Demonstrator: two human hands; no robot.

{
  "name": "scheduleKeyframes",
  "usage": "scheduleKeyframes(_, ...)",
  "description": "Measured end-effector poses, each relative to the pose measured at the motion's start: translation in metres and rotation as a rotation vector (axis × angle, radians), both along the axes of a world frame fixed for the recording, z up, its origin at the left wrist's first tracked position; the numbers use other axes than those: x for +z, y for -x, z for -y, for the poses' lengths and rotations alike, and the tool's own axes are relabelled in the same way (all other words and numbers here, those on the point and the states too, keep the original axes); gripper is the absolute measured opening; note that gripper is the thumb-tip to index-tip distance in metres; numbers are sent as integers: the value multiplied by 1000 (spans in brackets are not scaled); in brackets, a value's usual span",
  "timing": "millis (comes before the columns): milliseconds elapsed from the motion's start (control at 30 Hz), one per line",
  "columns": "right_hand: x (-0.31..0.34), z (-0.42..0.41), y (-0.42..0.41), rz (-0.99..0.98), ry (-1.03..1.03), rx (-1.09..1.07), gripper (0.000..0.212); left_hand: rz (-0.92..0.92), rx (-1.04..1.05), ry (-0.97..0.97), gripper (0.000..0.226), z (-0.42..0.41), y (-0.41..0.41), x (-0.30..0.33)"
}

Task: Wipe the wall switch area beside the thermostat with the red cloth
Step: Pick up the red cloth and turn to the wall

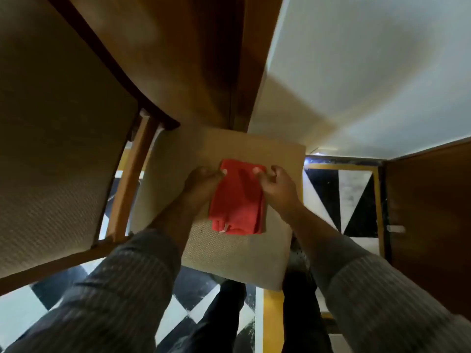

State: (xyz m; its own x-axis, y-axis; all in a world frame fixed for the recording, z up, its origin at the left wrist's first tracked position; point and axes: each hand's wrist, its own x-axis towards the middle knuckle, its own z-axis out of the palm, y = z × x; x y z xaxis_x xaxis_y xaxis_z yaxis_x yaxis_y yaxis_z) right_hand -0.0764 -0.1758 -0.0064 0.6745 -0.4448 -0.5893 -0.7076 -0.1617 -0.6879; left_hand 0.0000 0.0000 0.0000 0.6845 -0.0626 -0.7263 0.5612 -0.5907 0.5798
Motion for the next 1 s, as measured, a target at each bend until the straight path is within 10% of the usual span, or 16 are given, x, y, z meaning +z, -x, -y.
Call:
scheduleKeyframes(467, -44, -9, -3, -56, -34, -32, 11, -65, 32, -88, 40, 30, 20, -56)
scheduleKeyframes(1000, 263, 95, 2, 411, 146, -141, 16, 362, -48, 277, 5, 127, 0, 223)
